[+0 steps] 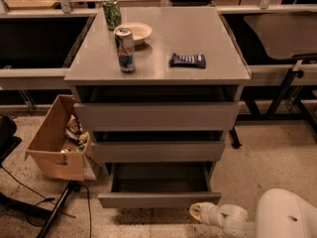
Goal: Close bottom drawer
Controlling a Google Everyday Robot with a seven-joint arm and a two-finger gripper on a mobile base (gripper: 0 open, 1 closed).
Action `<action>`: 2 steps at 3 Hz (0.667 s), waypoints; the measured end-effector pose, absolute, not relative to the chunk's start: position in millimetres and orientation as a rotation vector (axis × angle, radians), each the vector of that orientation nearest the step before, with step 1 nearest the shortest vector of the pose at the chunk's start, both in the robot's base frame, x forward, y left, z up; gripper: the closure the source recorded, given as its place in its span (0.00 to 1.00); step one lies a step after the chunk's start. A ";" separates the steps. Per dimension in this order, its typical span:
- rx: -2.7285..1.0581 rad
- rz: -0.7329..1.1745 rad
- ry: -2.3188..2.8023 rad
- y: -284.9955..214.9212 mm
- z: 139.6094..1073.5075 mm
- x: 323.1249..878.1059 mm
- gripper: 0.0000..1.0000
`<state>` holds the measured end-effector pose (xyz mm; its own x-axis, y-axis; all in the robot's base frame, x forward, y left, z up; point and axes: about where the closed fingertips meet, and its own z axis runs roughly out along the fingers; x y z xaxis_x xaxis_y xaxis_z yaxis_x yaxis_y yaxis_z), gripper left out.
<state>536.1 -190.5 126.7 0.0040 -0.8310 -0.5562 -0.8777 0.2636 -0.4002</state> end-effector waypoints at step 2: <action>-1.558 0.078 1.779 -196.5 136.4 576.5 1.00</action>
Offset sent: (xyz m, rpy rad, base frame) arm 0.3122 -0.0514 0.0808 0.0462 -0.1808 0.0975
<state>576.5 -196.5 136.4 0.0295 -0.8255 -0.5636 -0.8716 0.2547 -0.4188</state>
